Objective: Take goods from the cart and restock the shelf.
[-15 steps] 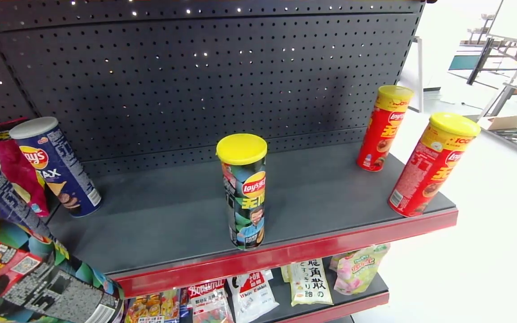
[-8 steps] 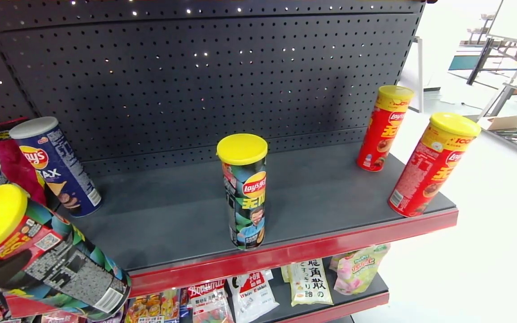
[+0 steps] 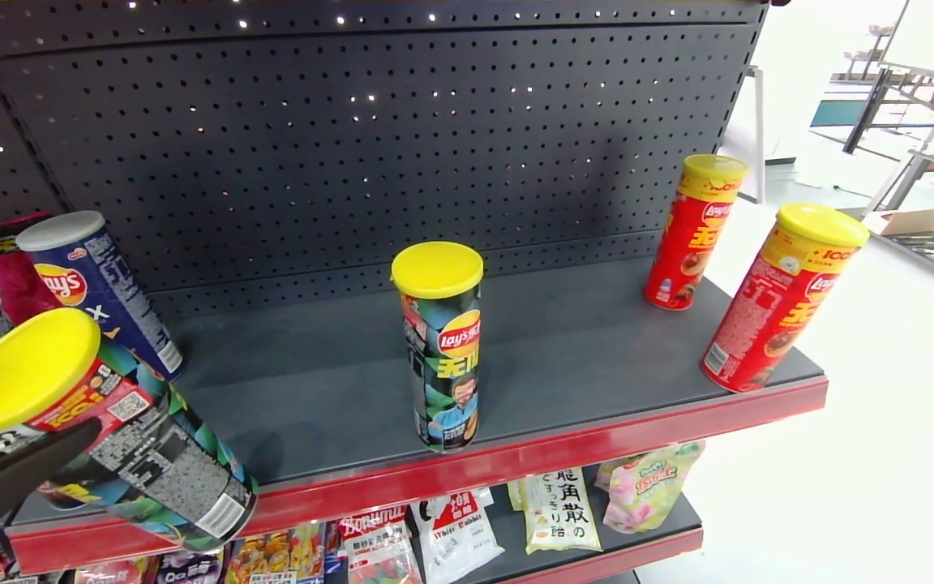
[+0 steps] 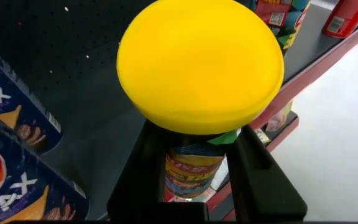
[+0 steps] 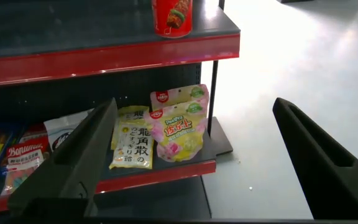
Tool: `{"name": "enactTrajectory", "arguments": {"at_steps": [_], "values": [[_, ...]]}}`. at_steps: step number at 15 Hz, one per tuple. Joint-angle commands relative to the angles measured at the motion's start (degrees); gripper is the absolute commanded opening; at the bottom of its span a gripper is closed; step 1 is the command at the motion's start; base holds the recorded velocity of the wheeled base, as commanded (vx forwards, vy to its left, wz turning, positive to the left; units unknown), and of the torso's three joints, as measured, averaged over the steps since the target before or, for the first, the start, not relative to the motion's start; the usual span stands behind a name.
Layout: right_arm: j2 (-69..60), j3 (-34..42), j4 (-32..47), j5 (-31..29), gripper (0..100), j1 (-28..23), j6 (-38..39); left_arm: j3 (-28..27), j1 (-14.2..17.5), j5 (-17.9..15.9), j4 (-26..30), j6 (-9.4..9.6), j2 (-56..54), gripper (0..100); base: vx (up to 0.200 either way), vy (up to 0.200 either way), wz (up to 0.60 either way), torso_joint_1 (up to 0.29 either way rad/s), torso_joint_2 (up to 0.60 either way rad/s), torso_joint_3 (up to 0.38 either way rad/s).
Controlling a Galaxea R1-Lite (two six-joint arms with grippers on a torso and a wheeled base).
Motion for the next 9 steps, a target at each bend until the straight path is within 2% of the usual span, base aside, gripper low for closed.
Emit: {"name": "enactTrajectory", "arguments": {"at_steps": [1,6,8,9], "values": [[-0.02,-0.01,0.0,0.03,100,0.01,-0.01,-0.16,-0.97,0.02,-0.5,-0.09,2.19,0,0.0,0.0,0.0,0.0,0.0,0.0],[-0.02,-0.01,0.0,0.03,100,0.01,-0.01,-1.91,-2.9,0.28,-8.49,-0.01,9.66,0,0.0,0.0,0.0,0.0,0.0,0.0],[-0.02,0.07,0.0,0.03,100,0.01,-0.01,-5.25,-3.43,0.19,-12.71,0.08,16.51,0,0.0,0.0,0.0,0.0,0.0,0.0],[-0.02,-0.01,0.0,0.03,100,0.01,-0.01,-6.48,-4.93,0.19,-15.35,-0.09,19.77,0,0.0,0.0,0.0,0.0,0.0,0.0]]}}
